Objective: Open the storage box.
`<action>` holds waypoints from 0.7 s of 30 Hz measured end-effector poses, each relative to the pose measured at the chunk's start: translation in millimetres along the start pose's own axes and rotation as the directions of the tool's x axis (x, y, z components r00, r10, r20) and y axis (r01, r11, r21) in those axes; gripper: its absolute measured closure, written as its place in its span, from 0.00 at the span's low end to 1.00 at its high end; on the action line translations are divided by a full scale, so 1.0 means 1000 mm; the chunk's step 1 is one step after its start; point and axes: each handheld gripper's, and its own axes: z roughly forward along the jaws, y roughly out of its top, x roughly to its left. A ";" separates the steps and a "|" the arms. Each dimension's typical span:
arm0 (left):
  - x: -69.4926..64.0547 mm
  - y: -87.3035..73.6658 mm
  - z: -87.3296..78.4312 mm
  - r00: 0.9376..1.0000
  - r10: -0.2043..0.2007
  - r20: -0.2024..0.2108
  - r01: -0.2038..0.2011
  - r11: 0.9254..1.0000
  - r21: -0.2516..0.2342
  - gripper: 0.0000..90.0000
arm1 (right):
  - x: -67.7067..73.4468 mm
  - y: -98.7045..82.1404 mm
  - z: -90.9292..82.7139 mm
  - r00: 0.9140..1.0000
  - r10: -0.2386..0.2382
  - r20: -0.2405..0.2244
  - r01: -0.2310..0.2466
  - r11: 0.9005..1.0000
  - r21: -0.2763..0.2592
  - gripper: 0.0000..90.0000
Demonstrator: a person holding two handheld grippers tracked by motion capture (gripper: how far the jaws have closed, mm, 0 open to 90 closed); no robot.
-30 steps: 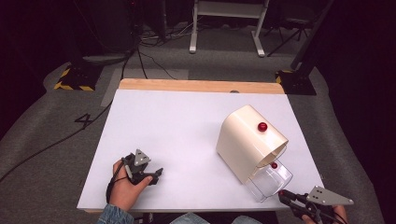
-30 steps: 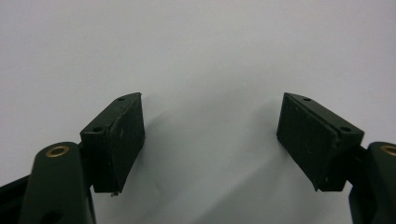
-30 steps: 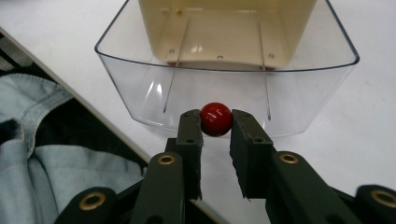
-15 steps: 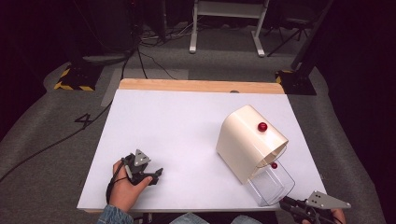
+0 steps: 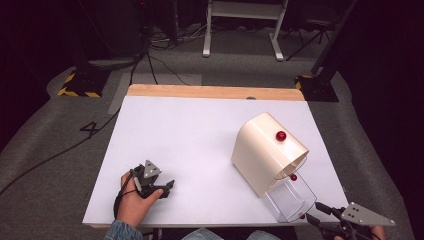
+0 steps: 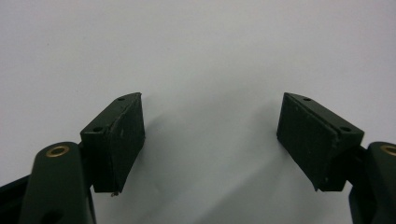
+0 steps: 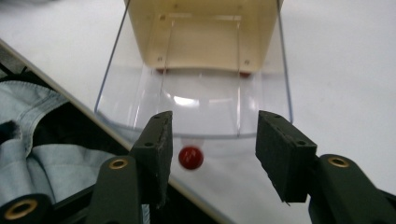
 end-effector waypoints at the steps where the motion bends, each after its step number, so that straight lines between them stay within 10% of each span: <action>1: 0.000 0.000 0.000 1.000 -0.002 0.001 0.002 1.000 0.000 0.26 | -0.001 0.004 -0.001 1.000 -0.004 0.002 0.004 1.000 -0.007 0.52; 21: 0.001 0.000 0.000 1.000 0.009 0.000 -0.009 1.000 0.000 0.26 | -0.004 0.075 0.030 0.997 -0.067 -0.047 0.060 0.990 -0.131 0.71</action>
